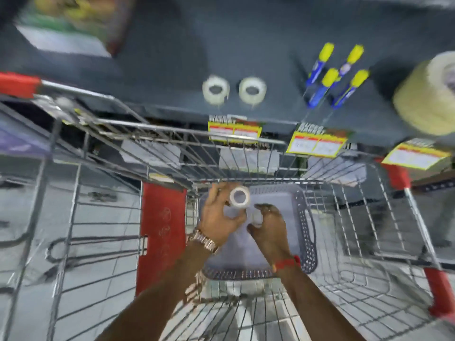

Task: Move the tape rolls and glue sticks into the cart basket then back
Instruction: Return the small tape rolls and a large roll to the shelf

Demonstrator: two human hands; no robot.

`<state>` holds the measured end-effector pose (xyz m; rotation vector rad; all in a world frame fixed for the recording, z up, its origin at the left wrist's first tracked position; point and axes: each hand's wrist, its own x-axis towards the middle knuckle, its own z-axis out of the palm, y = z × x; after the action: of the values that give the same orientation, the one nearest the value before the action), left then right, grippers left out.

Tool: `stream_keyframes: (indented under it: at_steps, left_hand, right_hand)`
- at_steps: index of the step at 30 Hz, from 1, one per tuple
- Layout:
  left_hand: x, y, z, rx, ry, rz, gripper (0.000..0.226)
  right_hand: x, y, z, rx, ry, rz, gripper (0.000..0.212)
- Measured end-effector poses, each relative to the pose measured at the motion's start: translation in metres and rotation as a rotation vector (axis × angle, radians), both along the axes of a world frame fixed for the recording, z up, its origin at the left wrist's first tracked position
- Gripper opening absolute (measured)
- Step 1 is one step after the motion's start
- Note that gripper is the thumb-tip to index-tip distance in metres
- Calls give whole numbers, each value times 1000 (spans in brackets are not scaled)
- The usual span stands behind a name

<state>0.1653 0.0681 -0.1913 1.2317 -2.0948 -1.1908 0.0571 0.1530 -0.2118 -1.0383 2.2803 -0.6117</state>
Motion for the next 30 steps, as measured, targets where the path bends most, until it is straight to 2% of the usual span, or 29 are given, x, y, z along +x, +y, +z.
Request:
stream_keyframes:
  at_steps: [5, 8, 11, 15, 21, 30]
  left_hand:
    - [-6, -52, 94, -297, 301, 211, 51]
    - [-19, -89, 126, -351, 298, 305, 54]
    - [-33, -116, 140, -298, 161, 340, 63]
    - [-47, -127, 141, -181, 91, 334, 49]
    - [-48, -136, 136, -193, 1, 373, 46]
    - [-48, -149, 133, -251, -101, 319, 50]
  right_hand:
    - [-12, -39, 100, -609, 107, -91, 48]
    - [-27, -75, 141, -745, 125, -101, 46]
    - [-44, -116, 165, -704, 180, -78, 41]
    - [-52, -144, 178, -668, 180, -26, 33]
    - [-60, -169, 162, -407, 295, 86, 26]
    - [-61, -170, 160, -377, 274, 94, 29]
